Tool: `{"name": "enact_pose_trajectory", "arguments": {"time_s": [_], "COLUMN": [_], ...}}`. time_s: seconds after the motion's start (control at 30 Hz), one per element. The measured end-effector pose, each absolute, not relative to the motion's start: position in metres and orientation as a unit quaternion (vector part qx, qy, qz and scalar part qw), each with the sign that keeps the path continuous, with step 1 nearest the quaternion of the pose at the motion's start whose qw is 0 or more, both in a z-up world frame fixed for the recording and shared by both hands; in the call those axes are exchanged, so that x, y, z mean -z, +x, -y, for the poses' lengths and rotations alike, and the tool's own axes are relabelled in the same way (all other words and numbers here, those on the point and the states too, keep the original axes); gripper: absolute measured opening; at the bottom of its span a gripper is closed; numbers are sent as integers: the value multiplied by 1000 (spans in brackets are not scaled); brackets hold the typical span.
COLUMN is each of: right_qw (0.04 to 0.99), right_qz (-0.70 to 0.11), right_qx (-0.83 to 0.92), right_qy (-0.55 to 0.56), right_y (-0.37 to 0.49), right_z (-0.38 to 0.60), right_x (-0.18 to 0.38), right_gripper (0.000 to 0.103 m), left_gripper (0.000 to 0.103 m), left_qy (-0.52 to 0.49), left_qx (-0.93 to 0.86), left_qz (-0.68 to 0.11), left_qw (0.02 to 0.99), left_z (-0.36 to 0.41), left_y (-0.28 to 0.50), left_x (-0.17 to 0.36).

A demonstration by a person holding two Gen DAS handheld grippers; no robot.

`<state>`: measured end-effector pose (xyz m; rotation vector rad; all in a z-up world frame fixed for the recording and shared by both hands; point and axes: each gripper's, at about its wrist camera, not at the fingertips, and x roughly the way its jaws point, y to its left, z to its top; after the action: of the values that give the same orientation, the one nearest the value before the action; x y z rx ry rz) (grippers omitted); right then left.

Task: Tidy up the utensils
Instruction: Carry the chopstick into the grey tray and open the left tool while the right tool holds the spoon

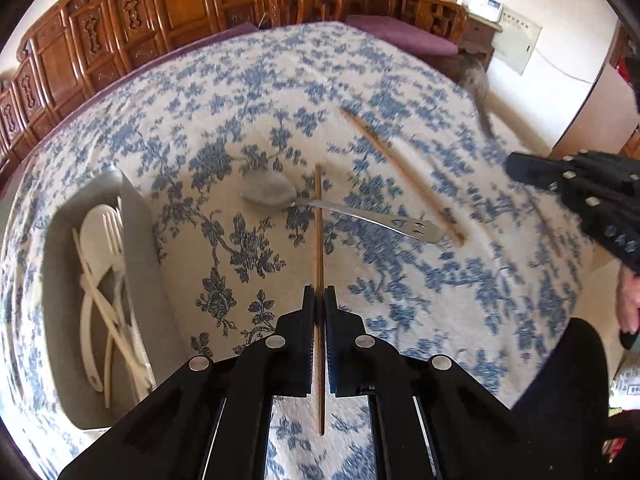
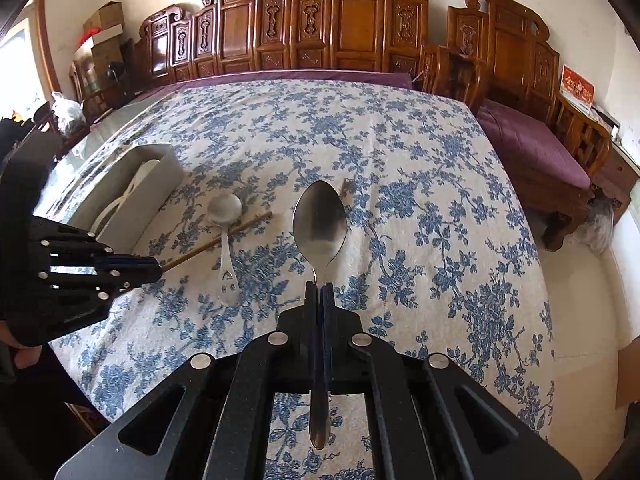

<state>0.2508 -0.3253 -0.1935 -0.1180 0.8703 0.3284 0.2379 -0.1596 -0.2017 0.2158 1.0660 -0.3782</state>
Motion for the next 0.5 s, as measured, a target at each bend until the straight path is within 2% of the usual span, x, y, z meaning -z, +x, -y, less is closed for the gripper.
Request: {"name": "enact_pose_trajectory", "arguments": {"time_s": [0.5], "right_qw": [906], "right_qz": [-393], "right_qx": [-151], "right_qy": [-37], "right_y": [249], "right_z": [342], "right_x": [164], "right_gripper": [4], "left_gripper": [4], "left_qy": [103], "left_qx": [203], "left_qz": [-449], "left_qw": [864], "left_z": [187], "left_y": [218], "left_x": [134]}}
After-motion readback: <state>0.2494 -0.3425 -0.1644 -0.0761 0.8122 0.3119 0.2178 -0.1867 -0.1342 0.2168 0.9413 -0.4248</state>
